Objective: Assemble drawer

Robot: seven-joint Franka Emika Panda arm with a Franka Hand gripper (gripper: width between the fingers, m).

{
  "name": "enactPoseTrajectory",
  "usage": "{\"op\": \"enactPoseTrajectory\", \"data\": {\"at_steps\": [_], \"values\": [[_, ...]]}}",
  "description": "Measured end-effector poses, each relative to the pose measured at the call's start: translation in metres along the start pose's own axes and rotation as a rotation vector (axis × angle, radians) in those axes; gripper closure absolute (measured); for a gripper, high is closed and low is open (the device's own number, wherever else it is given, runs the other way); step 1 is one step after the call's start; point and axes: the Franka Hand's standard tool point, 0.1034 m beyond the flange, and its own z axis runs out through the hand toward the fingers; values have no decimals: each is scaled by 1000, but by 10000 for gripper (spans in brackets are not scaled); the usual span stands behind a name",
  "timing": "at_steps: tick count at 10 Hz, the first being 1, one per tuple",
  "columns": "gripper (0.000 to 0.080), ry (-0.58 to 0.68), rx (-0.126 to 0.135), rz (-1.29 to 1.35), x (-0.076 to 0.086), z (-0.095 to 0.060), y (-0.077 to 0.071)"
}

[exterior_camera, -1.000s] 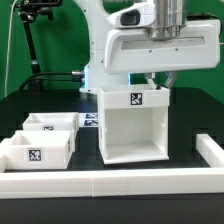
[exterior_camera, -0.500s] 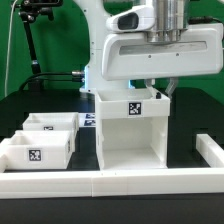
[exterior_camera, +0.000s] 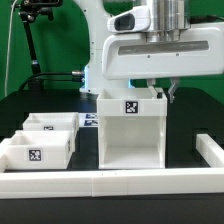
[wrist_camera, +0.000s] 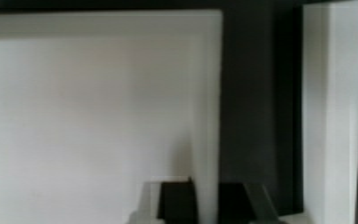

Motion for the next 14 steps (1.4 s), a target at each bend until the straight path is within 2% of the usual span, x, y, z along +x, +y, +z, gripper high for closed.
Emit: {"op": "enactPoseTrajectory", "data": {"at_steps": [4, 9, 11, 12, 13, 14], "values": [[762, 28, 41, 272, 33, -3, -12], [762, 15, 67, 548, 31, -4, -19], [762, 1, 83, 806, 33, -5, -17], [762, -23, 75, 915, 33, -4, -18], [762, -34, 86, 1008, 39, -1, -16], [762, -37, 83, 1037, 42, -1, -15]]}}
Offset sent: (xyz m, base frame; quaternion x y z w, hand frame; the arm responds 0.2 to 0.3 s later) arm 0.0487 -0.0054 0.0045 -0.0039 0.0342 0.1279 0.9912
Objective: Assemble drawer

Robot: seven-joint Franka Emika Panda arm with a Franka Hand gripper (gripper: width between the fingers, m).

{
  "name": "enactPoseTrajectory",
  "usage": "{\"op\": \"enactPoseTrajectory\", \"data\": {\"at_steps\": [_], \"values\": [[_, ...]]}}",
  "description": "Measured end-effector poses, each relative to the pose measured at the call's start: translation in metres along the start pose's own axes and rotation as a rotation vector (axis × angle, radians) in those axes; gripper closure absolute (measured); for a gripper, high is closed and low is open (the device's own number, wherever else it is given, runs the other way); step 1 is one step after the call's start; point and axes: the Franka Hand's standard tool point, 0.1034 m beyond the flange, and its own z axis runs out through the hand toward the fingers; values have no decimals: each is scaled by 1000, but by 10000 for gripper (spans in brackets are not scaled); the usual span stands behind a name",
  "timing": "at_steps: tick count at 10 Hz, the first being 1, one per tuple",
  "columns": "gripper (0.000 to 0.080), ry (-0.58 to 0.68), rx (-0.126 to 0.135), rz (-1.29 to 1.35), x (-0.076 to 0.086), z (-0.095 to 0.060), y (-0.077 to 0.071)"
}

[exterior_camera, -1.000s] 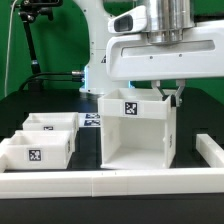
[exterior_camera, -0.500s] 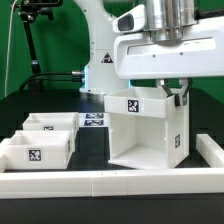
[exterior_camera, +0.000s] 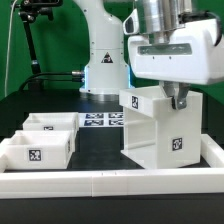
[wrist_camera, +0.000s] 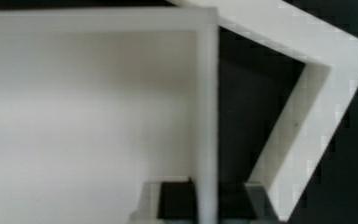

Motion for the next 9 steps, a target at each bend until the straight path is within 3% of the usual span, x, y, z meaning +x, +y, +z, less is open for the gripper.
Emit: {"op": "enactPoseTrajectory", "data": {"at_steps": [4, 6, 9], "values": [[762, -31, 10, 209, -9, 1, -2], [762, -40, 2, 288, -13, 5, -4], [762, -43, 9, 331, -7, 5, -20]]}}
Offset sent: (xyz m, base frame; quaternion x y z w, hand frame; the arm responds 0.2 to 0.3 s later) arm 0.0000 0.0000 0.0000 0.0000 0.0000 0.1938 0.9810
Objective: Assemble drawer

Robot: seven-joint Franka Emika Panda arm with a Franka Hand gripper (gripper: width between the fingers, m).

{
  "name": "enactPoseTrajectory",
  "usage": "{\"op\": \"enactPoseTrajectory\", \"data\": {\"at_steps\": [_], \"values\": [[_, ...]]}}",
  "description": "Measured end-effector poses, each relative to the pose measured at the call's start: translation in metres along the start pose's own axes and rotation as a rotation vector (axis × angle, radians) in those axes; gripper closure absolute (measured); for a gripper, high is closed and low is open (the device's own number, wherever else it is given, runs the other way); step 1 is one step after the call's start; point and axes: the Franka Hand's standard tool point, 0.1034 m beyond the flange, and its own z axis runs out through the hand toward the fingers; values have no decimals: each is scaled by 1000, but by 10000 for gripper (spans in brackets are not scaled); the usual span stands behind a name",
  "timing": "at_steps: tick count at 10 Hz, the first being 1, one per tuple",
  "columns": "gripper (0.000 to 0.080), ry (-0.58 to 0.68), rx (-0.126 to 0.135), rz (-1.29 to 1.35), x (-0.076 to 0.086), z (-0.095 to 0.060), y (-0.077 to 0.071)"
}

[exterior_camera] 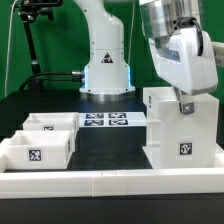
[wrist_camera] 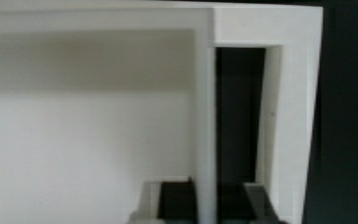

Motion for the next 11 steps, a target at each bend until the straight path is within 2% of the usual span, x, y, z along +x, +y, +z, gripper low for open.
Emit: {"op": "enactPoseTrajectory", "data": {"at_steps": [1, 5, 8, 11], "values": [[762, -2, -5, -1, 0, 0, -4], [762, -2, 13, -1, 0, 1, -22], [762, -2, 16, 1, 1, 1, -26], [762, -2, 33, 14, 2, 2, -41]]}}
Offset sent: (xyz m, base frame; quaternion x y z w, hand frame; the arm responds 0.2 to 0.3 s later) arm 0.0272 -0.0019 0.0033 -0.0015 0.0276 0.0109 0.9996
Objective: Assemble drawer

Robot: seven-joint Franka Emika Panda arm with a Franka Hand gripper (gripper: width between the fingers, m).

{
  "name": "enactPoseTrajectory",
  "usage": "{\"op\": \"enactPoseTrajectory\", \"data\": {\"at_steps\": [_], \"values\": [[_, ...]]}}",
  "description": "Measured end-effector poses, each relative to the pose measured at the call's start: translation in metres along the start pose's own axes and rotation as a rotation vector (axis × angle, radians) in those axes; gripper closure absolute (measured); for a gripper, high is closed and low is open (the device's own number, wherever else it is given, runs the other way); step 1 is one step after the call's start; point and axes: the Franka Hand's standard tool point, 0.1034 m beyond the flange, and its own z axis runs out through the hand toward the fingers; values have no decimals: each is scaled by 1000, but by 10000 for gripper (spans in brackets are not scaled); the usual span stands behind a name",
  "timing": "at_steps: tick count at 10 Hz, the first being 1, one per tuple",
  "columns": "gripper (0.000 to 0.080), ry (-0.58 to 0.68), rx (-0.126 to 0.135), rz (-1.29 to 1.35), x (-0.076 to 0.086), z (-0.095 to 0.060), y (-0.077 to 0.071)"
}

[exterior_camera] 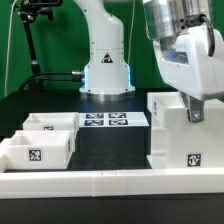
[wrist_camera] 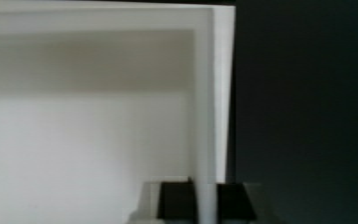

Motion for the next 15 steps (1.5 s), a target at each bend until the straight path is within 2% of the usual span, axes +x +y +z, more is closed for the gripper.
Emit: {"op": "enactPoseTrajectory", "data": {"at_steps": [2, 5, 7, 8, 9, 10, 12, 14, 15], "values": [[762, -3, -26, 41, 1, 0, -1], [762, -3, -28, 33, 1, 1, 0], [409, -3, -28, 27, 0, 1, 0], [272, -3, -29, 24, 0, 1, 0], [272, -3, -29, 22, -1, 2, 0], [175, -3, -29, 21, -1, 2, 0], [158, -4, -27, -4, -2, 0, 1], [151, -34, -18, -159, -3, -25, 20], [150, -34, -24, -198, -1, -32, 32]]}}
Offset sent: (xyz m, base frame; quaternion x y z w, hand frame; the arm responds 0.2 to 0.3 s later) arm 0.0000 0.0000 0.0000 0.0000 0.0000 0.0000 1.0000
